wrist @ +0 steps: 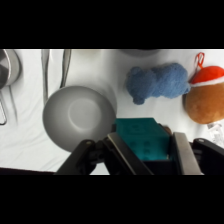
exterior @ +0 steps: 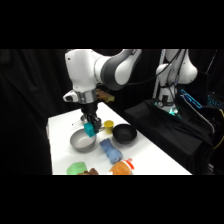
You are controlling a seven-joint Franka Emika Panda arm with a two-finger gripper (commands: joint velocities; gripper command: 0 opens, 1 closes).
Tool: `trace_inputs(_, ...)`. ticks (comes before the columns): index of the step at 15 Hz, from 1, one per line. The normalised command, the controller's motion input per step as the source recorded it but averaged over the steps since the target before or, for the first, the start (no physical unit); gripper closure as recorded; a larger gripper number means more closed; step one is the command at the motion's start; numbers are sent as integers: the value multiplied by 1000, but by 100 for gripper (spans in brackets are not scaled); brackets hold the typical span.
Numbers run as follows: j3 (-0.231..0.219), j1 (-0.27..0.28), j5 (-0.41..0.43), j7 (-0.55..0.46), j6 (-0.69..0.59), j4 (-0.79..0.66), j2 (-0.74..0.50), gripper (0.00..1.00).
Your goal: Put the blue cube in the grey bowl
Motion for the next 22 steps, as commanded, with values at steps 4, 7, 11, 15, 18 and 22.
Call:
trace_inputs(4,-52,-74,161,-91,-142,378,240,66)
trace_inputs(7,-43,-45,146,-52,-141,369,253,66)
trace_inputs(11,-29,-42,155,-42,-138,357,259,66)
trace_inputs(15,-21,-51,166,-42,-145,326,231,66)
trace_inputs(18,-4,-41,179,-47,-144,263,164,66)
trace_inputs(22,-10,-28,154,-39,-94,248,159,16)
